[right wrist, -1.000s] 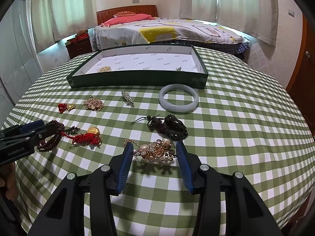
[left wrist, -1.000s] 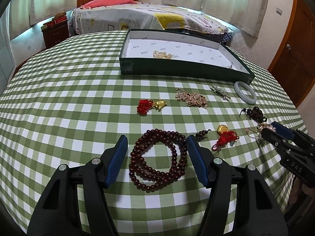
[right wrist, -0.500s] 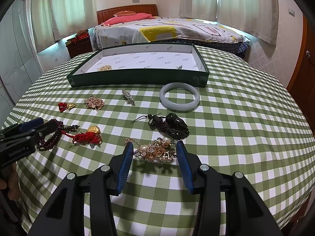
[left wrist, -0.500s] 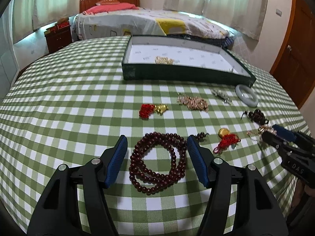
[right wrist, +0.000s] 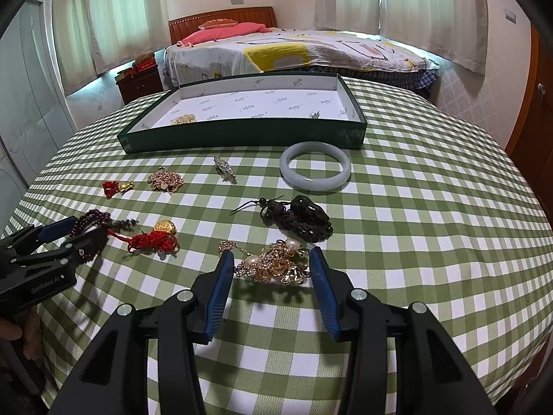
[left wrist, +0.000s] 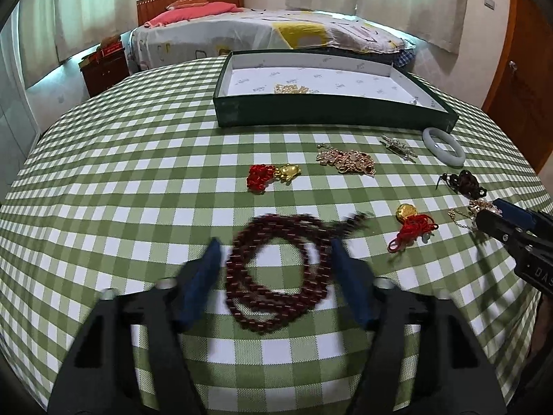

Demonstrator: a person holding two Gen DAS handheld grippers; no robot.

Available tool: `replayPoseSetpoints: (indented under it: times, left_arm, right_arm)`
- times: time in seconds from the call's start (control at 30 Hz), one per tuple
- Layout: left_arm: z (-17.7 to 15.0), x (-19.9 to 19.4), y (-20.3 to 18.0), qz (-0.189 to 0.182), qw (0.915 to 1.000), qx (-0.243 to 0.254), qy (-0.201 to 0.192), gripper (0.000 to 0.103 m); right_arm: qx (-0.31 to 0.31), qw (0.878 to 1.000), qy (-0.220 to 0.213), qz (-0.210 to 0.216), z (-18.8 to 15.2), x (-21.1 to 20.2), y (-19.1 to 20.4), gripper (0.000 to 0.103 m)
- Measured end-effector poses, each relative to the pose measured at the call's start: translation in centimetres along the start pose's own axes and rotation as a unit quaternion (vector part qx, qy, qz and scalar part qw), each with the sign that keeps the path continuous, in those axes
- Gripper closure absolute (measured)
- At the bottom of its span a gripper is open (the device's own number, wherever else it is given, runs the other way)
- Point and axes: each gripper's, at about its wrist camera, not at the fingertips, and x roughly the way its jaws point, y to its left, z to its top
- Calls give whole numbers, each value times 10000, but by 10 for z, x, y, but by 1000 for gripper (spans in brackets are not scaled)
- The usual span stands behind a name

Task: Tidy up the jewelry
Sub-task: 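Grasp the gold pearl brooch with the right gripper while the left grasps the dark red bead strand, then carry the brooch into the tray and open the right gripper while the left carries the beads there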

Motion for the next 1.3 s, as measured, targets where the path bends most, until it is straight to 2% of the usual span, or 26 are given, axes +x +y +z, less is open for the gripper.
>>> replayPoseSetpoints:
  times: [0.07,0.17,0.37,1.3]
  left_arm:
    - [0,-1,0,-52,10000,15,-16,64]
    - [-1,-3,0,-228,9997,17,-38,86]
    - [2,-6,0,-281,9995,-23,-125,96]
    - [11,-20,3,-245,9990,-29,-369,97]
  right_arm:
    - [-2,10000,3,5,0,0,0,58]
    - [6,10000,-17,15,0,-1,-1,58]
    - [23,9999,-102,18,2,-6,-1,58]
    - [19,9996,-276,28,10,-19,-1,59]
